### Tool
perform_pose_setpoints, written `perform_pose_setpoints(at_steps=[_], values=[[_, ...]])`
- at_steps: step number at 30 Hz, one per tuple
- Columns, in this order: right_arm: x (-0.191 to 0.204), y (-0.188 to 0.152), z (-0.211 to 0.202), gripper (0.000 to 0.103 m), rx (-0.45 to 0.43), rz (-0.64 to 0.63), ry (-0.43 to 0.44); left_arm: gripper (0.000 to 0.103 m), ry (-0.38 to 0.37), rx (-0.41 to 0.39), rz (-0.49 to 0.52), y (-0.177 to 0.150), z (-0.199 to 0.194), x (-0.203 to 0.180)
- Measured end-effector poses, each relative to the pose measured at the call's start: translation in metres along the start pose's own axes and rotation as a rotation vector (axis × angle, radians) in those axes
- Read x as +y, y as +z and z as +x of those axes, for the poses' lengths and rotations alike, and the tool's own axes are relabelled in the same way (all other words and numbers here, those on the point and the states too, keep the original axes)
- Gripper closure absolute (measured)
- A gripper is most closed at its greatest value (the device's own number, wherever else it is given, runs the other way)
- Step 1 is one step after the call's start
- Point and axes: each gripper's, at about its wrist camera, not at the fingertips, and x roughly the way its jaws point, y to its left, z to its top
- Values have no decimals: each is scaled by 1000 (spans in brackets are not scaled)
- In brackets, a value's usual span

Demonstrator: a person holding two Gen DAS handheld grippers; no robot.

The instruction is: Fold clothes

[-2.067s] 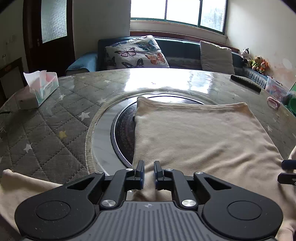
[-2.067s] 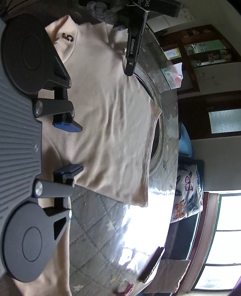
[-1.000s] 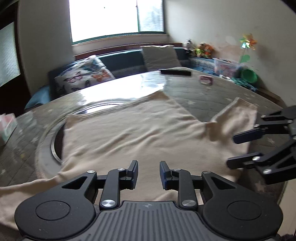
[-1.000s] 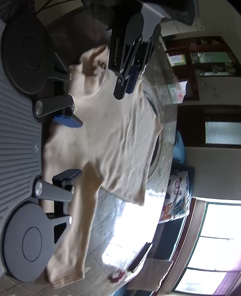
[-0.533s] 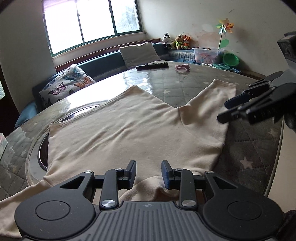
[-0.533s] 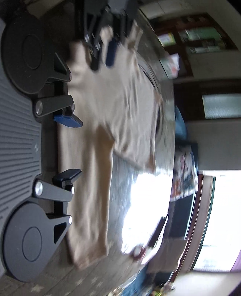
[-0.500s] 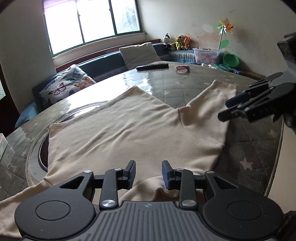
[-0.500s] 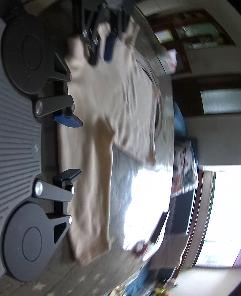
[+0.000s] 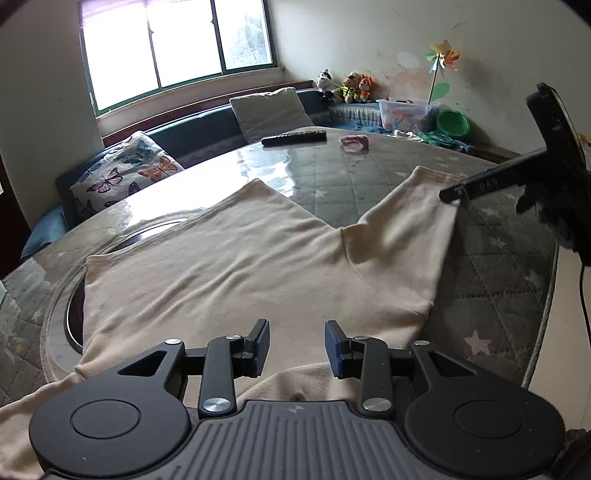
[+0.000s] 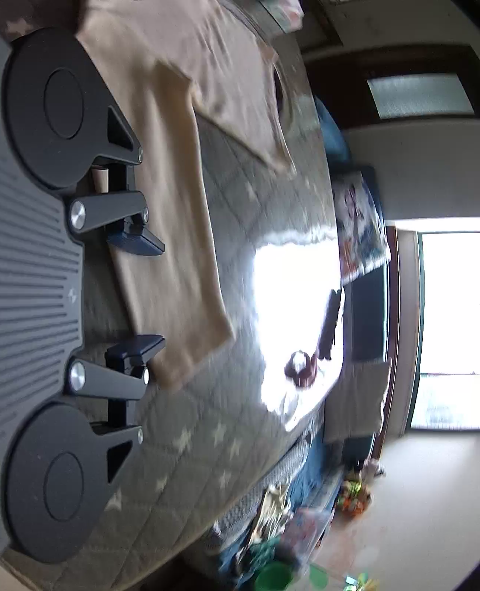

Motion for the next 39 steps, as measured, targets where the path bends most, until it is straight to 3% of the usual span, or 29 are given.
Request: perform_pose_setpoints(at_steps=[9, 11, 15, 22, 28, 34, 39], values=[[-37, 1, 10, 57, -12, 130, -42, 67, -5, -3, -6, 4, 1, 2], [-37, 2, 11, 65, -18, 131, -42, 67, -4, -5, -9, 6, 2, 3], [-38, 3, 12, 94, -26, 157, -41, 67, -5, 1, -14, 7, 5, 5], [-47, 5, -4, 95, -73, 184, -52, 67, -28, -2, -8, 9, 7, 2], [-47, 2, 1, 95, -44, 189, -50, 66, -49, 7, 13, 7, 12, -2], [-30, 33, -35, 95, -127, 138, -6, 66, -61, 2, 6, 4, 11, 2], [-3, 61, -77, 95, -199, 76, 79, 66, -44, -30, -32, 2, 1, 18]])
